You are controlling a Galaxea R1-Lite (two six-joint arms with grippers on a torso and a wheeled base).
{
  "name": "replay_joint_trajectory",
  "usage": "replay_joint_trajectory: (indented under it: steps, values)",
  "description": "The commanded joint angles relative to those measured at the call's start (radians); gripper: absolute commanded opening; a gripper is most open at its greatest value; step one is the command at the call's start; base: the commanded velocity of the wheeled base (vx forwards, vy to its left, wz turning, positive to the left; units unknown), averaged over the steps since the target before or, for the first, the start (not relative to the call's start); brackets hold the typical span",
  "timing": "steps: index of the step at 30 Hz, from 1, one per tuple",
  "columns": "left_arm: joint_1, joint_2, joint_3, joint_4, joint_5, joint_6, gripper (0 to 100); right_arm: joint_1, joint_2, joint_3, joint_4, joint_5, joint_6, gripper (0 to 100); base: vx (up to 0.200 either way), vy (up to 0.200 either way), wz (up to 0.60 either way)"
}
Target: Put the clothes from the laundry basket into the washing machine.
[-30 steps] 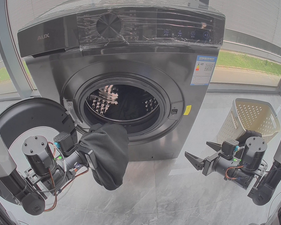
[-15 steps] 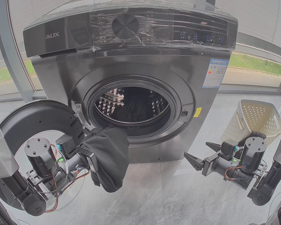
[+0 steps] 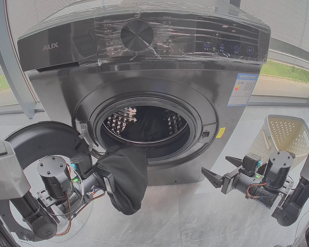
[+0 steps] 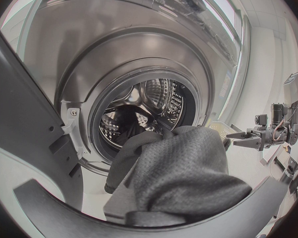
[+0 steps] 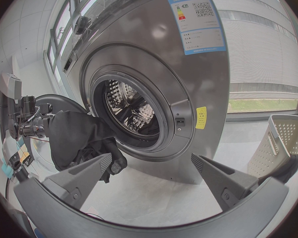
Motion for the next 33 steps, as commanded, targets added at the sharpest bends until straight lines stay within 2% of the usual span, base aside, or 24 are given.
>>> replay_joint_trajectory:
  steps: [1, 7, 10, 17, 21, 25, 27, 30, 33]
  values:
    - [-0.005, 0.017, -0.011, -0.005, 0.001, -0.002, 0, 0.005, 0.002, 0.004, -0.007, 0.000, 0.000, 100, 0.000, 0.000, 0.00]
    - [-0.022, 0.022, -0.022, -0.007, 0.006, 0.001, 0, 0.019, -0.006, 0.009, -0.007, 0.000, 0.000, 100, 0.000, 0.000, 0.00]
    - [-0.019, 0.063, -0.086, -0.004, 0.012, -0.003, 0, 0.035, -0.015, 0.012, -0.007, 0.000, 0.000, 100, 0.000, 0.000, 0.00]
    - [-0.033, 0.253, -0.270, -0.005, -0.023, -0.006, 0, 0.038, -0.023, 0.012, -0.007, 0.000, 0.000, 100, 0.000, 0.000, 0.00]
    - [-0.030, 0.313, -0.379, -0.005, -0.012, -0.008, 0, 0.045, -0.024, 0.012, -0.007, 0.000, 0.000, 100, 0.000, 0.000, 0.00]
    - [-0.034, 0.306, -0.371, -0.004, 0.005, 0.003, 0, 0.043, -0.023, 0.012, -0.007, 0.000, 0.000, 100, 0.000, 0.000, 0.00]
    - [-0.056, 0.299, -0.370, -0.004, 0.018, -0.002, 0, 0.043, -0.023, 0.012, -0.007, 0.000, 0.000, 100, 0.000, 0.000, 0.00]
    - [-0.093, 0.253, -0.322, -0.002, 0.061, -0.003, 0, 0.045, -0.018, 0.010, -0.007, 0.000, 0.000, 100, 0.000, 0.000, 0.00]
    - [-0.099, 0.229, -0.285, -0.004, 0.057, 0.004, 0, 0.046, -0.015, 0.007, -0.007, 0.000, 0.000, 100, 0.000, 0.000, 0.00]
